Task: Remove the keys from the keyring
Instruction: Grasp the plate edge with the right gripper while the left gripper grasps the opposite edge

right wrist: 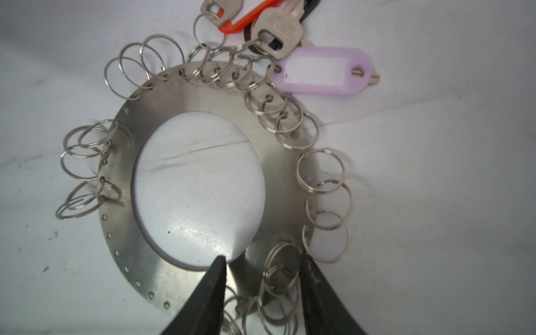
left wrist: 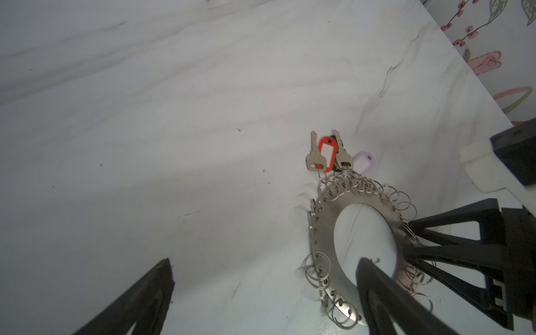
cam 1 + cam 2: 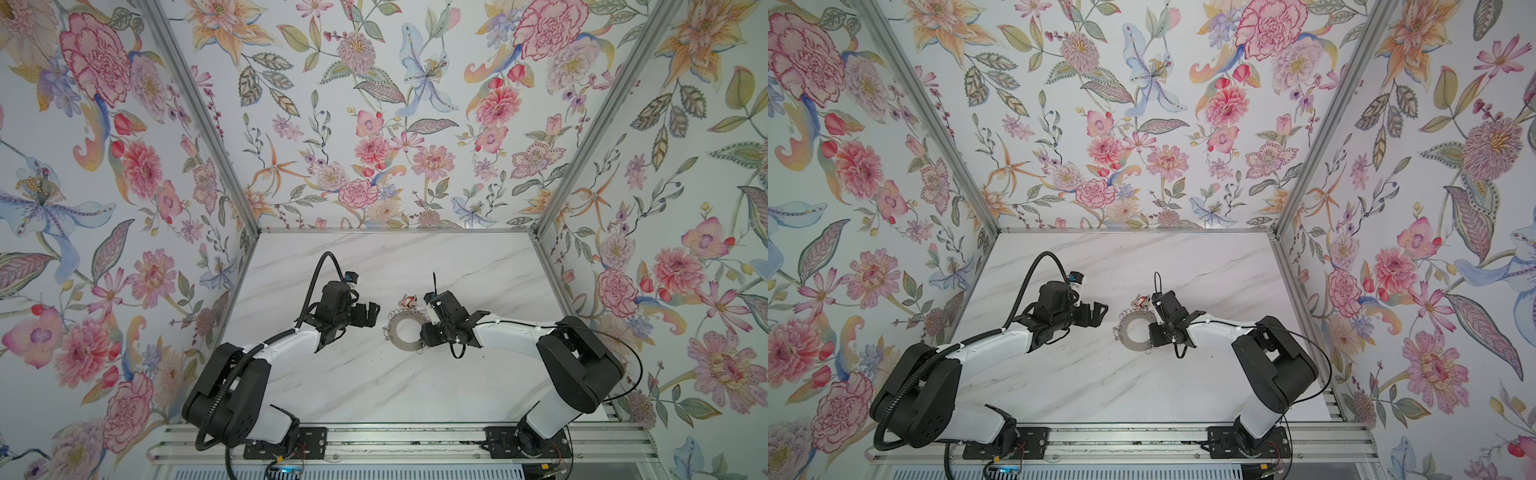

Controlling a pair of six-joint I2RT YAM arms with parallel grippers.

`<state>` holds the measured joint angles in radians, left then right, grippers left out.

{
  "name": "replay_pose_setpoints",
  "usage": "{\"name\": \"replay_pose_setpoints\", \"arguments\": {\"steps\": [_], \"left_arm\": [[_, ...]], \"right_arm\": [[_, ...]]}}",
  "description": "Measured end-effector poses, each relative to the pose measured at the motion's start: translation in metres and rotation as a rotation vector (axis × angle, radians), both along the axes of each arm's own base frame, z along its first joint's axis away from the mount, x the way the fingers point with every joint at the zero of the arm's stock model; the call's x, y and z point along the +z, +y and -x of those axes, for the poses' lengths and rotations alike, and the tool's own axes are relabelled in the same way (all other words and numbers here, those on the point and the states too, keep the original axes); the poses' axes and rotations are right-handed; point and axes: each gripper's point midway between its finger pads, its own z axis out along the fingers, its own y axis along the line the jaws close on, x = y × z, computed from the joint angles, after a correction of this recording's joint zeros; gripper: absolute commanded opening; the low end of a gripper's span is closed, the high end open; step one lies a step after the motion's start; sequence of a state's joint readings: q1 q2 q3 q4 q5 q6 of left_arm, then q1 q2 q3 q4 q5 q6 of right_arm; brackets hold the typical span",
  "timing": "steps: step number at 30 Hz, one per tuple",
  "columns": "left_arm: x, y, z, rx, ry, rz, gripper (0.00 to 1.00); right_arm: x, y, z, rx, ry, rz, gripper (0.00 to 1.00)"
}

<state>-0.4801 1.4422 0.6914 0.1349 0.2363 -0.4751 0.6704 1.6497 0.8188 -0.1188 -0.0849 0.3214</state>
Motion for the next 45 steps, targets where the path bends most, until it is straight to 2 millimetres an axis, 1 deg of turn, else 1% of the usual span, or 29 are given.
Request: {"name": "replay_pose_setpoints", "arguments": {"steps": [3,7,11,16,20,27,32,37,45], "left_arm": [[-0.005,-0.012,0.010,-0.031,0.032,0.011,0.98],[-0.017,-0.023,0.021,-0.055,0.082,0.014,0.95],[-0.034,-0.029,0.028,-0.068,0.142,0.012,0.92],[-0.060,-0.038,0.036,-0.081,0.214,-0.011,0.91],[-0.060,-0.050,0.035,-0.101,0.219,0.003,0.88],[-0.061,-0.067,0.032,-0.126,0.232,0.032,0.80],[-0.061,-0.077,0.036,-0.147,0.255,0.065,0.70],[-0.060,-0.085,0.040,-0.159,0.274,0.096,0.67],[-0.055,-0.090,0.038,-0.145,0.286,0.150,0.64]], "right_arm": [[0.003,-0.002,0.004,-0.004,0.033,-0.049,0.52],[0.006,-0.016,-0.001,-0.064,0.061,-0.093,0.56],[0.005,-0.027,-0.007,-0.114,0.081,-0.148,0.57],[0.007,-0.031,-0.012,-0.147,0.101,-0.217,0.58],[0.009,-0.030,-0.015,-0.157,0.109,-0.254,0.58],[0.008,-0.018,-0.016,-0.134,0.135,-0.323,0.58],[0.008,-0.011,-0.016,-0.118,0.148,-0.355,0.56],[0.008,-0.005,-0.018,-0.108,0.155,-0.379,0.54],[0.008,0.001,-0.019,-0.099,0.156,-0.403,0.51]]}}
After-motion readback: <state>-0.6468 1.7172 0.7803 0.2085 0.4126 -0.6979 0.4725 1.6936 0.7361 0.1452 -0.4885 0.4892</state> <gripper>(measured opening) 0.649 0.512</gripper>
